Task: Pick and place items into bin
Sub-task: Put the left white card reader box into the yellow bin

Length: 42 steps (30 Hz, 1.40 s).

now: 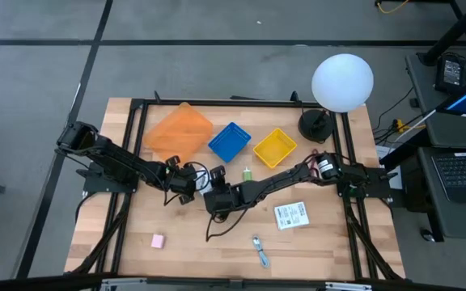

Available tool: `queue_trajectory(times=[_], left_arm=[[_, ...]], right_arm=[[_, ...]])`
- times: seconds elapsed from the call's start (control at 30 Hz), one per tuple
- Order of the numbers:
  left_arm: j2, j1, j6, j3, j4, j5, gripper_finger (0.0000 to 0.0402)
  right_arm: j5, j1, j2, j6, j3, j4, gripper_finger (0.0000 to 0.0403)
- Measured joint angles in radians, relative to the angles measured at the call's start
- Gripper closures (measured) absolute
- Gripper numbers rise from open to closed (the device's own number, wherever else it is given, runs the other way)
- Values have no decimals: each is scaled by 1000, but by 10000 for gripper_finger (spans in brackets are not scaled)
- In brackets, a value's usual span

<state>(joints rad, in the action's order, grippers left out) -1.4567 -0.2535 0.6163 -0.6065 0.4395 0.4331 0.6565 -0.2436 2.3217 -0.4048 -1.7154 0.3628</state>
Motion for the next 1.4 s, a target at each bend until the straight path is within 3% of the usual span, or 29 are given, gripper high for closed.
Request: queue_trajectory(times=[0.13, 0.2, 0.7, 0.93, 1.13, 1.4], left_arm=[[-1, -1, -13, 2, -25, 20, 400], [-1, -1, -24, 2, -33, 23, 400], [128, -92, -103, 1, -59, 99, 400], [240, -178, -225, 0, -67, 164, 400], [327, -231, -345, 0, -64, 126, 400], [430, -246, -483, 0, -70, 122, 400]], right_arm=[[18, -5, -3, -8, -1, 11, 382], [33, -7, -4, -9, -1, 17, 390], [66, -41, -47, 112, 2, 125, 392], [81, -42, -98, 202, 2, 232, 393], [82, -45, -181, 250, 2, 277, 393], [245, -40, -296, 408, 1, 460, 393]])
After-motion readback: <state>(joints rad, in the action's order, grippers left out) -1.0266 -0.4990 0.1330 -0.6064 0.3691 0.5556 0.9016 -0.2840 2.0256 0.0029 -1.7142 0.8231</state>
